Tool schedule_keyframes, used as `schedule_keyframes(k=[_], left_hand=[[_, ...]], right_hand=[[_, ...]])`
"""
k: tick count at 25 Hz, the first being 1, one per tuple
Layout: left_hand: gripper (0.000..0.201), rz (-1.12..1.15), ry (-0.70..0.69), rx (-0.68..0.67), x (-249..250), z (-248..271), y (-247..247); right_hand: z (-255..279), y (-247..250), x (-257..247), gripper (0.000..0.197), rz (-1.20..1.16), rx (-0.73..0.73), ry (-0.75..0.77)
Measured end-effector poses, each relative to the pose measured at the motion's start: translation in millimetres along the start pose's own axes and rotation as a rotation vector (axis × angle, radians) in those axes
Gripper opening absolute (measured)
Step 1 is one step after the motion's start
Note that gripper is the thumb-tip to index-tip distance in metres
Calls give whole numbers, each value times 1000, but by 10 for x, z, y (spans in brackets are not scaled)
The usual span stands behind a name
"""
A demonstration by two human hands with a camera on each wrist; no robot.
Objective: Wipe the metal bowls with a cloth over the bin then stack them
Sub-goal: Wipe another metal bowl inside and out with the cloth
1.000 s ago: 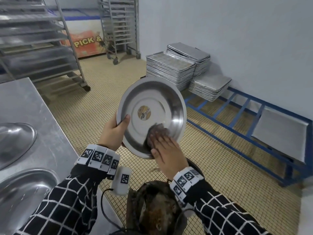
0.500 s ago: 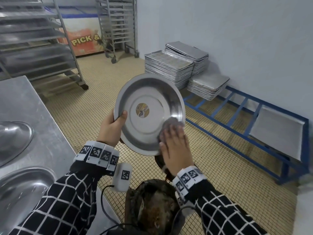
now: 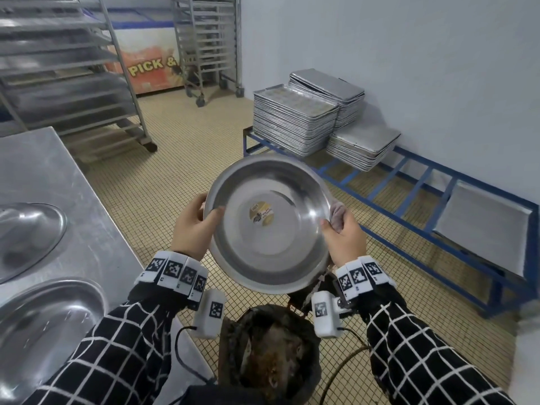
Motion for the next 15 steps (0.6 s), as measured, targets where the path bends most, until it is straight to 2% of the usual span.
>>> schedule_keyframes(k=[2, 4, 5, 8, 10, 11, 13, 15], left_hand=[[41, -91, -118, -1, 3, 52, -26], [59, -89, -142, -74, -11, 124, -101], [61, -51, -131, -107, -28, 156, -137], [39, 74, -72, -100, -13, 252, -193], [31, 120, 25, -25, 13, 241, -167], [29, 118, 61, 18, 15, 201, -136], [25, 27, 47, 101, 24, 90, -61], [17, -87, -5, 132, -12, 5, -15]], right_hand=[[53, -31, -11, 15, -79, 82, -70], [106, -74, -59, 18, -155, 157, -121], [140, -105, -92, 19, -182, 177, -123], [276, -186, -181, 14, -243, 165, -80], [340, -248, -182, 9, -241, 87, -73], [360, -284, -161, 13, -211, 30, -74], [395, -353, -84, 26, -80, -51, -41], [430, -385, -32, 28, 34, -36, 29]])
Point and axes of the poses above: each hand's wrist, its own z-axis away from the middle knuckle, its own y-axis out of the back of the hand, x = y × z, the point moved 3 cm from there along -z, towards the middle knuckle, and after that the axes turned 14 degrees about x, right-handed, at the moved point
